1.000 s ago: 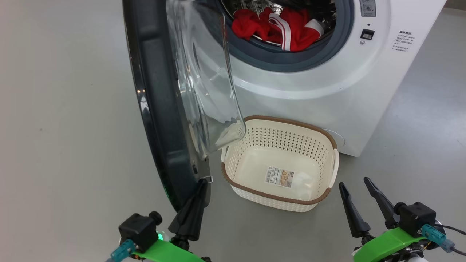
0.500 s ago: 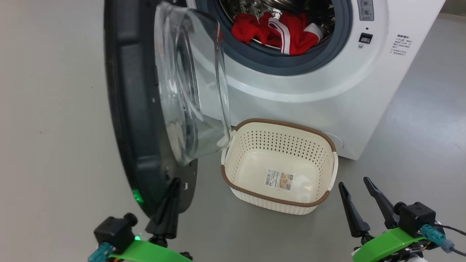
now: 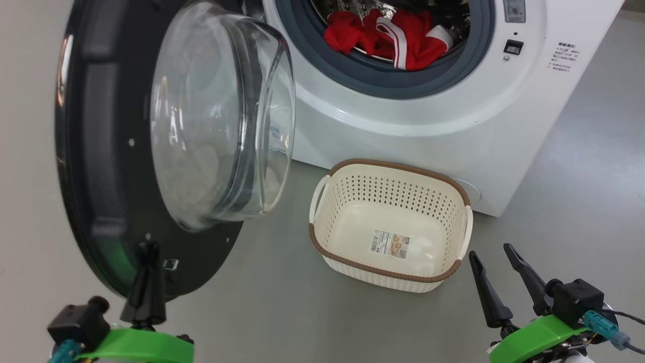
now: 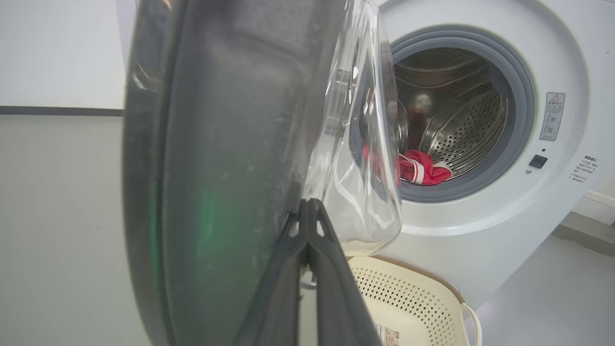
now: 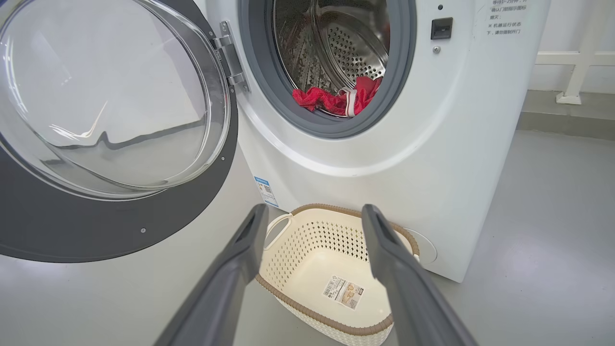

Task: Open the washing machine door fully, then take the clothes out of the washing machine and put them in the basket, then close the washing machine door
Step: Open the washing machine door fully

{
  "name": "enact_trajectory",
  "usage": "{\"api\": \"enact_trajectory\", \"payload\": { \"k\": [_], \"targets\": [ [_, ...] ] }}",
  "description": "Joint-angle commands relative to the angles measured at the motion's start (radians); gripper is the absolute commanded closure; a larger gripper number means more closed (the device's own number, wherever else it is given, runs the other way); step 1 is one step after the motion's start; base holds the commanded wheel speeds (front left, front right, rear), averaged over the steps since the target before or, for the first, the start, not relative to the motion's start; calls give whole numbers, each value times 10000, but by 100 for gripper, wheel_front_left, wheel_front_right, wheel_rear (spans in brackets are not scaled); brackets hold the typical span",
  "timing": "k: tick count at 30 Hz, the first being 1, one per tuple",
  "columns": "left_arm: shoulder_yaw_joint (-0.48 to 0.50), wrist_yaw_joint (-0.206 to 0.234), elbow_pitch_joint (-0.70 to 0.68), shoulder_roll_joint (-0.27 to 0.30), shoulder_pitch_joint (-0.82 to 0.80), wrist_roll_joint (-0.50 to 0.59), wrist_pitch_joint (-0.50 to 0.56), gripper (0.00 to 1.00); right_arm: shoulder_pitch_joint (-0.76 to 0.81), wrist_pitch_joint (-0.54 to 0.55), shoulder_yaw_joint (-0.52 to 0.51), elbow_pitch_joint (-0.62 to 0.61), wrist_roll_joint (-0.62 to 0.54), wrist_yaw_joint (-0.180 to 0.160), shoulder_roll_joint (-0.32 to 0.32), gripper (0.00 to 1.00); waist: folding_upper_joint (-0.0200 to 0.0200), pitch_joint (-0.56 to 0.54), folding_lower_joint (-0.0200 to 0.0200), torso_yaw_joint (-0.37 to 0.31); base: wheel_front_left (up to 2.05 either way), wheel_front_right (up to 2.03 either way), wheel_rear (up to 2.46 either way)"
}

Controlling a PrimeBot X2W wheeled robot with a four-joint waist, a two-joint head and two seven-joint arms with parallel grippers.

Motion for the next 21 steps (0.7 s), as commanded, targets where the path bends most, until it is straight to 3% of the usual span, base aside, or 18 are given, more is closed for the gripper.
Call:
{"api": "enact_trajectory", "payload": {
  "k": [1,21],
  "targets": [
    [759,-75,-63,224,-552,213,-94,100,-156,-91,206,-263,-121,75,-152,0,0,81,0,-26,0,0,0],
    [3409,-408,1499,698,-2189,957,-94,100,-491,-91,182,-360,-185,75,-421,0,0,820,0,-335,0,0,0]
  ]
}}
